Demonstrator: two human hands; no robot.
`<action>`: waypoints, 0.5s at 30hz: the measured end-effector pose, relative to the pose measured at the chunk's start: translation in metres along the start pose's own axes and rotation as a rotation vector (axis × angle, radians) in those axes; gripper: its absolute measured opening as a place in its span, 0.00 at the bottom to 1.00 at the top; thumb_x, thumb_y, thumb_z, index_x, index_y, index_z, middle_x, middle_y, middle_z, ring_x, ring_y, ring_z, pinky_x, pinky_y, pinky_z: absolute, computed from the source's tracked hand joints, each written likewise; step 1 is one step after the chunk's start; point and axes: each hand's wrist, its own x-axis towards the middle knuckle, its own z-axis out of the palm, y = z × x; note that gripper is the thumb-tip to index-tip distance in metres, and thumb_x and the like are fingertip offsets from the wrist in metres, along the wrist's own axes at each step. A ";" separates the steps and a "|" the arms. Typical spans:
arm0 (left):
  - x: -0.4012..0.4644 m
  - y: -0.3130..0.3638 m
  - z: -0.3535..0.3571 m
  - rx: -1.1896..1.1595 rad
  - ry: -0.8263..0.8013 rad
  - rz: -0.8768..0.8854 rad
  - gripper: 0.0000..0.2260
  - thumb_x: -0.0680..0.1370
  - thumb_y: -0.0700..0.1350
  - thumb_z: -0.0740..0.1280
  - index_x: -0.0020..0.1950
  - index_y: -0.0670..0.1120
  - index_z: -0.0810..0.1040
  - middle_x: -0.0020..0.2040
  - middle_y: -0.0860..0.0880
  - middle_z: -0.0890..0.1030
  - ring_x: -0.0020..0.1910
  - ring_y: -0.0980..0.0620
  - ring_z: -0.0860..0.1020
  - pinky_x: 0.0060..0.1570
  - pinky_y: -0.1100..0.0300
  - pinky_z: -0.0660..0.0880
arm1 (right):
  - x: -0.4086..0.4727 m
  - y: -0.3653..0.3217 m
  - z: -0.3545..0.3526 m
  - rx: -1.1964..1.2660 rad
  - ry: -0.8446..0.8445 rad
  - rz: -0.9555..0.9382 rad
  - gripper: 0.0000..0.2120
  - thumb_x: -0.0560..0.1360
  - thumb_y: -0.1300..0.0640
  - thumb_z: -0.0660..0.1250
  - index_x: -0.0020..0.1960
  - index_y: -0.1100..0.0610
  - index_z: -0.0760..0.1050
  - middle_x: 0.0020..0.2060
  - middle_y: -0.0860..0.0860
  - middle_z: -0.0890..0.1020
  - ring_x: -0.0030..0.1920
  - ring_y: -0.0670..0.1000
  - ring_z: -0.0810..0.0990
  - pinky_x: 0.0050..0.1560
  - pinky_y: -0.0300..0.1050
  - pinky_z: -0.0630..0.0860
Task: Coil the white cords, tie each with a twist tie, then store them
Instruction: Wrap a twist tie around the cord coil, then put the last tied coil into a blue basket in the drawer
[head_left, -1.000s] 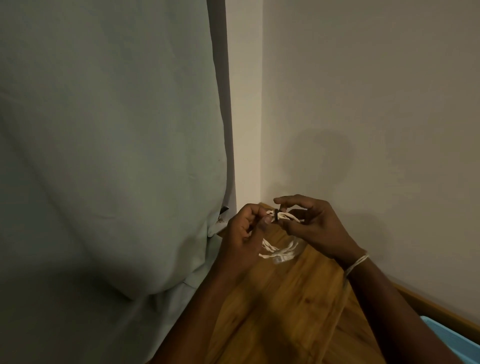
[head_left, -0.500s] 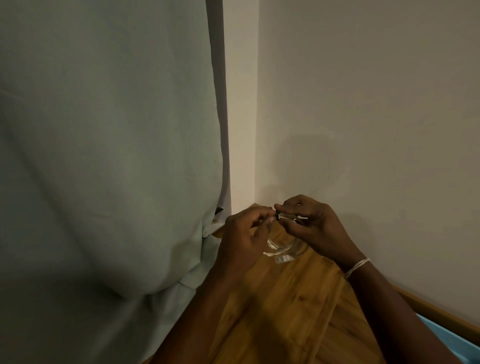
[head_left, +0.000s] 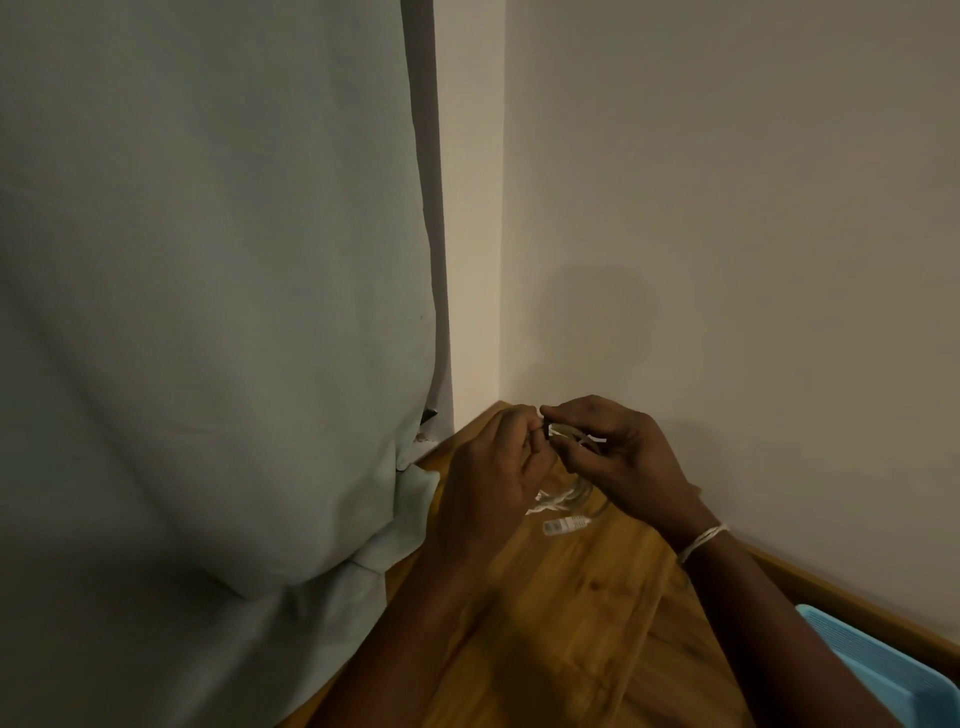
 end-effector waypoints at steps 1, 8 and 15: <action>0.000 0.000 0.001 0.008 -0.008 0.008 0.14 0.79 0.51 0.60 0.50 0.42 0.78 0.41 0.47 0.82 0.40 0.58 0.79 0.40 0.76 0.72 | 0.000 -0.001 -0.001 -0.015 0.007 -0.009 0.13 0.75 0.60 0.72 0.59 0.59 0.83 0.50 0.50 0.86 0.49 0.48 0.84 0.48 0.39 0.80; 0.005 0.004 0.006 -0.281 0.019 -0.311 0.08 0.77 0.50 0.66 0.44 0.46 0.77 0.36 0.56 0.78 0.38 0.59 0.79 0.36 0.73 0.75 | -0.004 0.000 -0.005 -0.053 0.085 -0.009 0.12 0.75 0.60 0.72 0.58 0.56 0.83 0.51 0.49 0.86 0.49 0.47 0.84 0.46 0.42 0.83; -0.001 0.013 0.017 -0.506 -0.039 -0.598 0.08 0.80 0.46 0.63 0.48 0.42 0.78 0.39 0.47 0.82 0.37 0.52 0.80 0.34 0.66 0.77 | -0.015 0.002 -0.011 0.209 0.250 0.152 0.07 0.73 0.67 0.73 0.50 0.61 0.85 0.46 0.53 0.88 0.48 0.54 0.86 0.51 0.51 0.84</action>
